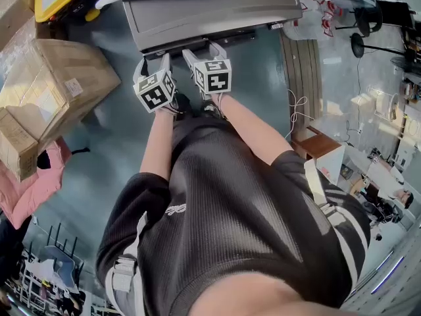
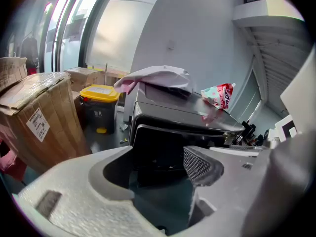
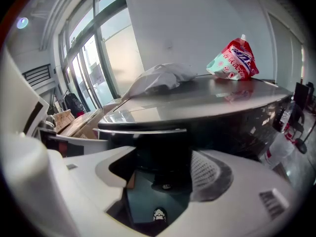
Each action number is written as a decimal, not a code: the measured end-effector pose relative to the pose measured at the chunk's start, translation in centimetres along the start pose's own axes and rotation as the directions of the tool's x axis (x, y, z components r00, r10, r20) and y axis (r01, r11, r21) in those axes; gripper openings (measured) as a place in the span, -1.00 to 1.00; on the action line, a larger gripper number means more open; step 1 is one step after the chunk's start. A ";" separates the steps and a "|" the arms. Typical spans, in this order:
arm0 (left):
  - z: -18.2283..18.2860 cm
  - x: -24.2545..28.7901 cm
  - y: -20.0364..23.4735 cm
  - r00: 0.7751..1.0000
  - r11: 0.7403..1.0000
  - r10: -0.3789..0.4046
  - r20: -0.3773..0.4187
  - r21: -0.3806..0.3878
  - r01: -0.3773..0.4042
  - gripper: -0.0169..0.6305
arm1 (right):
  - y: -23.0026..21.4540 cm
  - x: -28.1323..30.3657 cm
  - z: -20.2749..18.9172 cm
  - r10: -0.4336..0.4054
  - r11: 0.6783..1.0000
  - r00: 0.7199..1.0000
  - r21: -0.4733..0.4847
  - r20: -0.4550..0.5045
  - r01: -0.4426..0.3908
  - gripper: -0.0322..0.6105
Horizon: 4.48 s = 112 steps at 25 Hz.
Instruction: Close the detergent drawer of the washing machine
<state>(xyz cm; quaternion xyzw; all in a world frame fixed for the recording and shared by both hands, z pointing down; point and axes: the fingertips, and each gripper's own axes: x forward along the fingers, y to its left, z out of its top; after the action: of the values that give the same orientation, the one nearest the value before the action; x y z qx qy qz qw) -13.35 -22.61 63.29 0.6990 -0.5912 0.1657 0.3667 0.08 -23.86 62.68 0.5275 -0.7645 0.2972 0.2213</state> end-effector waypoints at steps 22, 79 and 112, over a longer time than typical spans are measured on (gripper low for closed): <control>0.6 0.6 0.1 0.999 1.000 0.023 -0.032 -0.013 -0.024 0.05 | -0.1 0.8 0.6 -0.014 1.000 1.000 -0.012 -0.025 0.013 0.09; -13.6 -14.0 -10.3 0.989 0.960 -0.151 -0.012 0.238 0.149 -0.93 | 0.8 -17.4 -8.9 0.149 0.952 0.986 -0.280 0.069 -0.125 -0.88; 17.6 -33.2 -12.9 0.743 0.882 -0.327 0.584 0.471 0.017 -0.93 | 9.3 -34.0 18.5 0.282 0.898 0.731 -0.440 0.621 0.027 -0.89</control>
<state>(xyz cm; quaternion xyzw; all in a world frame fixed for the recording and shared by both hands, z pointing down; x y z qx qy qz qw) -12.89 -11.27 25.23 0.8289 -0.5592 0.0058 -0.0126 2.67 -11.18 25.02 0.4831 -0.8726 -0.0697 0.0175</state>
